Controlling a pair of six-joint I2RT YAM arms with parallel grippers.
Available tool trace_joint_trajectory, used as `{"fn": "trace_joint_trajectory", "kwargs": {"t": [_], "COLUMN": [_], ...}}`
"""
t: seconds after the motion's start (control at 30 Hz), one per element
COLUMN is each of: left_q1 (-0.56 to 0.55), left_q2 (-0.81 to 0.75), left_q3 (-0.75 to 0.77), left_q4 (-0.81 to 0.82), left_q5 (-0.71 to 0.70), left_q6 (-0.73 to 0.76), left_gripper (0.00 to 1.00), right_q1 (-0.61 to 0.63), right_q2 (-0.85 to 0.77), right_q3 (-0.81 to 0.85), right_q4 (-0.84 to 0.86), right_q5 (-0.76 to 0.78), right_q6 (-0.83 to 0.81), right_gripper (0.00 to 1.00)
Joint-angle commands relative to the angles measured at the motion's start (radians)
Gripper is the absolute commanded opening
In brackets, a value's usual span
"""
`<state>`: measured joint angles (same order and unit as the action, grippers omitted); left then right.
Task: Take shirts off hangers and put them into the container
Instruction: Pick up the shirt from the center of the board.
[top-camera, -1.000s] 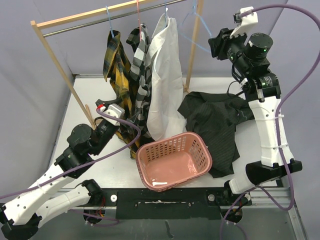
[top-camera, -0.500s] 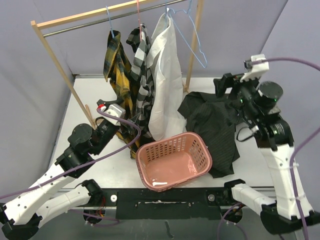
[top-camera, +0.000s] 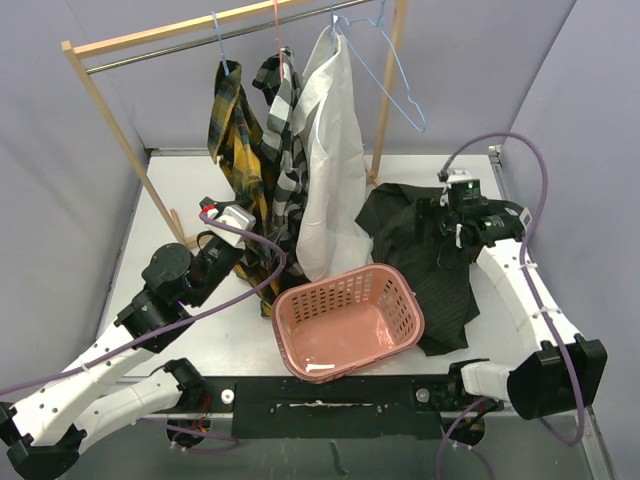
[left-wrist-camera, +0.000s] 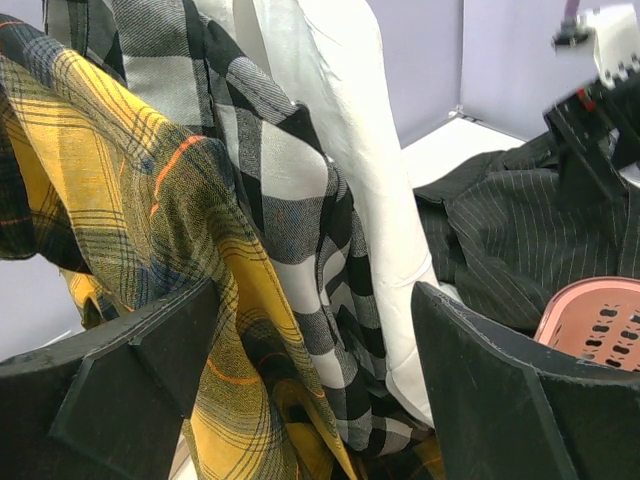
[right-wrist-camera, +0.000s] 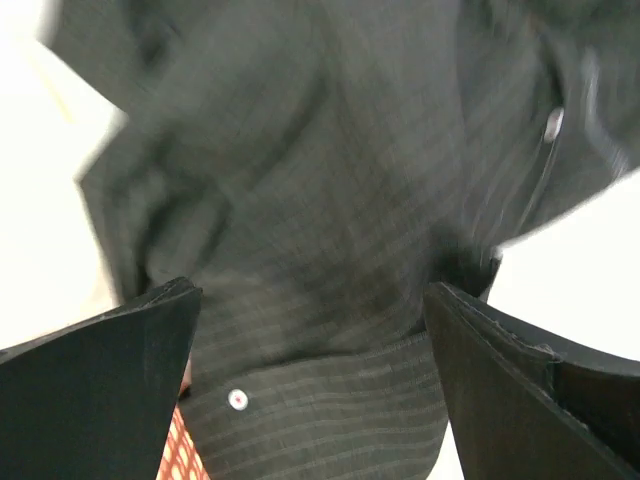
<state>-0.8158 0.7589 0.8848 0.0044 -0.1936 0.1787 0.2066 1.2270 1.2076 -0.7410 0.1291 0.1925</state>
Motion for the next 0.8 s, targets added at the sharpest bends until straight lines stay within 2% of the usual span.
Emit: {"fn": "trace_joint_trajectory", "kwargs": {"t": [0.0,0.2,0.27,0.47,0.77], "left_q1": [0.006,0.007,0.007,0.007,0.01], "left_q2": [0.003,-0.001,0.0,0.003,0.008], "left_q3": [0.007,0.006,0.006,0.003,0.0], "left_q4": [0.055,0.055,0.054,0.054,0.055], "left_q5": [0.016,0.024,0.031,0.034,0.037], "left_q6": [-0.015,-0.017,-0.019,-0.022,-0.027], "left_gripper": [0.77,0.77,0.77,0.77,0.77], "right_q1": [-0.118,-0.297,-0.323,-0.331,-0.331], "right_q2": [-0.087,-0.143,-0.138,-0.066,0.083], "right_q3": [-0.116,-0.26,-0.291,-0.362,-0.393], "right_q4": [0.023,0.093,0.11,0.226,0.343], "right_q5": [-0.041,-0.18,-0.213,-0.313,-0.309], "right_q6": [0.141,0.164,0.16,0.18,0.227], "right_gripper": [0.99,0.98,0.98,0.99,0.95]}}
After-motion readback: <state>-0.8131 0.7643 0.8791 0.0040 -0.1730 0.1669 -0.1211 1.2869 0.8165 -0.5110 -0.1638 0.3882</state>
